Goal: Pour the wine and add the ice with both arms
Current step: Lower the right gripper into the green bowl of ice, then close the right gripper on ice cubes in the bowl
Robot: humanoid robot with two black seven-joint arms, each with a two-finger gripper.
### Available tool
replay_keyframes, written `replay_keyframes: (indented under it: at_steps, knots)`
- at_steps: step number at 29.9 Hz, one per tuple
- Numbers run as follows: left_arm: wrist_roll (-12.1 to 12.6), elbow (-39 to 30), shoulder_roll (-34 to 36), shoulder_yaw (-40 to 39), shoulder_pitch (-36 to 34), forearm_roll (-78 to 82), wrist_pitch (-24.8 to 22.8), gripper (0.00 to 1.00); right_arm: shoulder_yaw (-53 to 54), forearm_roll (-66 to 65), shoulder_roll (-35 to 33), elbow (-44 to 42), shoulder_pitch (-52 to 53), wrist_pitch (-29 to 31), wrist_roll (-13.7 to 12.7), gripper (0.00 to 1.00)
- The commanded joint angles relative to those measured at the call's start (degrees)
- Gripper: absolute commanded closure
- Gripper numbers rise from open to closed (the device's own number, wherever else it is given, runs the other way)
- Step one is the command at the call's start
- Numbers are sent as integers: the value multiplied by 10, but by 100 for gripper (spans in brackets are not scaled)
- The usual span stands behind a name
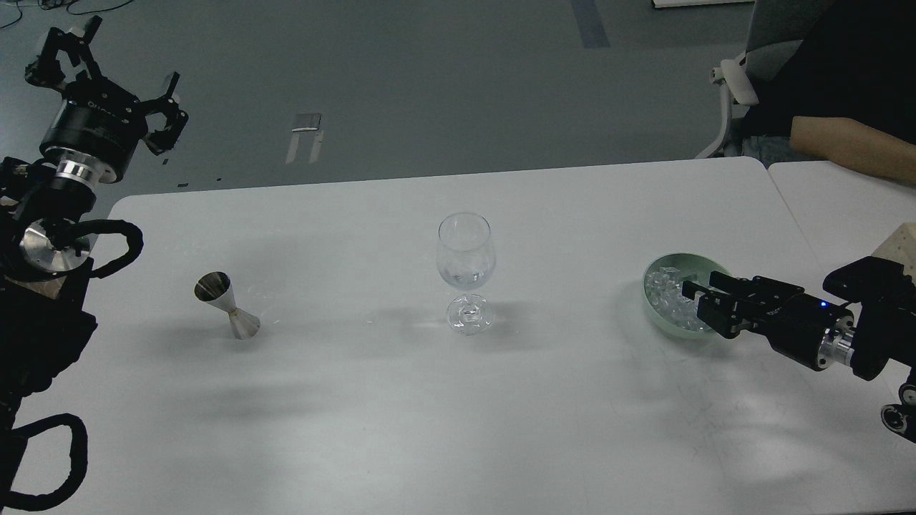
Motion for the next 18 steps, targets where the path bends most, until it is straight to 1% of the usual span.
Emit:
replay_keyframes:
  at_steps: [1,6,18]
  knots:
    - [0,0,1,0,-1,0,0,2,0,2,3,-5,7,11,-1,46]
    - [0,0,2,0,-1,0,0,2,0,3,3,-6,8,20,-1,49]
    - [0,-2,4,0,0,0,0,2,-1,3,15,-9,10,32,-1,49]
